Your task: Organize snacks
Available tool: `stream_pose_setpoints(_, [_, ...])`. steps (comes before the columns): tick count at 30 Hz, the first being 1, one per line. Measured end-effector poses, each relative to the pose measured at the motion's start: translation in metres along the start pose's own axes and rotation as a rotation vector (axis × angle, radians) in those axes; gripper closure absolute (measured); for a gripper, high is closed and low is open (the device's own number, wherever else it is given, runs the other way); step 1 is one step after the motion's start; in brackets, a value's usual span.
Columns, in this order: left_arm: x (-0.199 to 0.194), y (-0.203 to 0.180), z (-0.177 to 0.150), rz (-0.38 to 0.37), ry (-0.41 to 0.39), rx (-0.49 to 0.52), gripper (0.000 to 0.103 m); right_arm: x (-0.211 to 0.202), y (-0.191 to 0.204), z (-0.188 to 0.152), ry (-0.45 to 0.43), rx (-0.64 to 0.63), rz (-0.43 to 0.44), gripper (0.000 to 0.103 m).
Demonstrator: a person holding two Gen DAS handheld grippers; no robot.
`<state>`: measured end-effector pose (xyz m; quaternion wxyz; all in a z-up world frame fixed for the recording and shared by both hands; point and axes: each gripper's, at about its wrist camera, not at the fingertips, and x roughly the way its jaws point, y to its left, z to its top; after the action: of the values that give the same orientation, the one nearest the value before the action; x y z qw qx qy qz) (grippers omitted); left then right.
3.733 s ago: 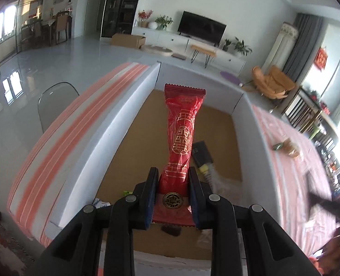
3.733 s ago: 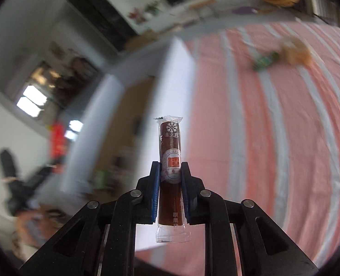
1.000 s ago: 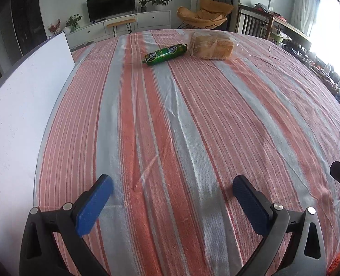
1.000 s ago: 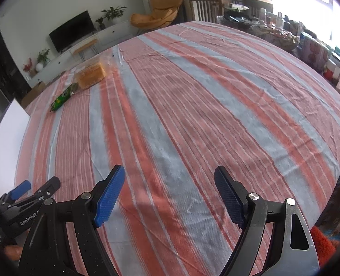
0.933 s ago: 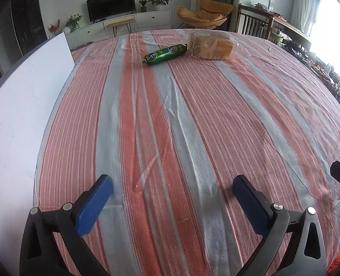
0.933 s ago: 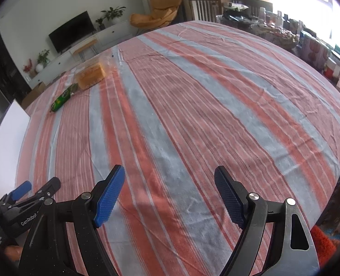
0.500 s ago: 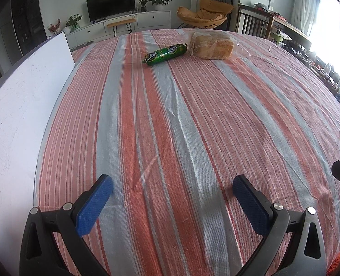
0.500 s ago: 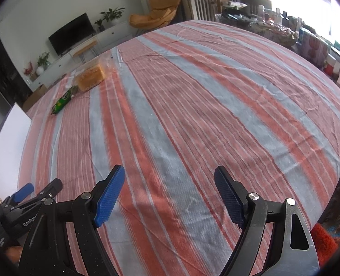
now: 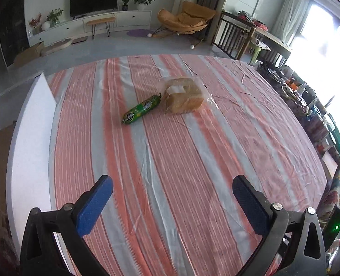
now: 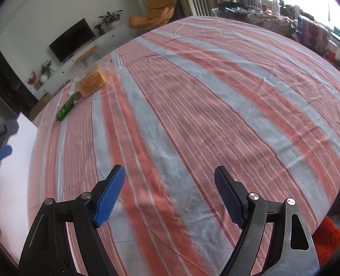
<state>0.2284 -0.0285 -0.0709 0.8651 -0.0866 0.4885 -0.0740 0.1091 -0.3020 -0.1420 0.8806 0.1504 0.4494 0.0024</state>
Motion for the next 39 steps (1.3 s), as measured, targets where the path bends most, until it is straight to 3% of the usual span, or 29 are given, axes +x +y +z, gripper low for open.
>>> stream_pose_setpoints(3, [0.034, 0.004, 0.035, 0.013, 0.112, 0.094, 0.0, 0.0, 0.001, 0.0, 0.0, -0.004, 0.003, 0.02])
stream_pose_setpoints(5, [0.06, 0.007, 0.053, 0.136, 0.114, 0.187, 0.001, 0.001, 0.0, 0.0, 0.002, 0.0, 0.007, 0.02])
stream_pose_setpoints(7, [0.082, 0.012, 0.065, 0.202, 0.102, 0.243, 0.003, 0.002, 0.0, 0.0, 0.006, 0.005, 0.012, 0.02])
stream_pose_setpoints(10, [0.114, 0.023, 0.083, 0.196, 0.113, 0.252, 0.011, 0.004, 0.0, 0.0, 0.016, 0.007, 0.016, 0.02])
stream_pose_setpoints(13, [0.144, 0.028, 0.094, 0.168, 0.135, 0.236, 0.012, 0.007, -0.001, 0.001, 0.027, 0.007, 0.023, 0.02])
stream_pose_setpoints(20, [0.183, 0.022, 0.103, 0.164, 0.146, 0.311, 0.014, 0.012, 0.001, 0.003, 0.039, -0.005, 0.027, 0.02])
stream_pose_setpoints(23, [0.186, 0.029, 0.105, 0.091, 0.137, 0.254, 0.021, 0.014, 0.003, 0.003, 0.041, -0.011, 0.026, 0.02])
stream_pose_setpoints(26, [0.182, 0.034, 0.102, 0.076, 0.102, 0.229, 0.037, 0.014, 0.005, 0.003, 0.042, -0.016, 0.023, 0.02])
stream_pose_setpoints(28, [0.177, 0.035, 0.098, 0.078, 0.089, 0.222, 0.065, 0.015, 0.005, 0.003, 0.042, -0.018, 0.021, 0.019])
stream_pose_setpoints(30, [0.173, 0.04, 0.095, 0.073, 0.089, 0.193, 0.08, 0.015, 0.006, 0.003, 0.042, -0.017, 0.021, 0.019])
stream_pose_setpoints(35, [0.155, 0.051, 0.075, 0.097, 0.084, 0.115, 0.081, 0.013, 0.004, 0.002, 0.038, -0.008, 0.026, 0.02])
stream_pose_setpoints(39, [0.129, 0.056, 0.041, 0.145, 0.088, 0.051, 0.081, 0.012, 0.002, 0.002, 0.036, 0.004, 0.032, 0.02])
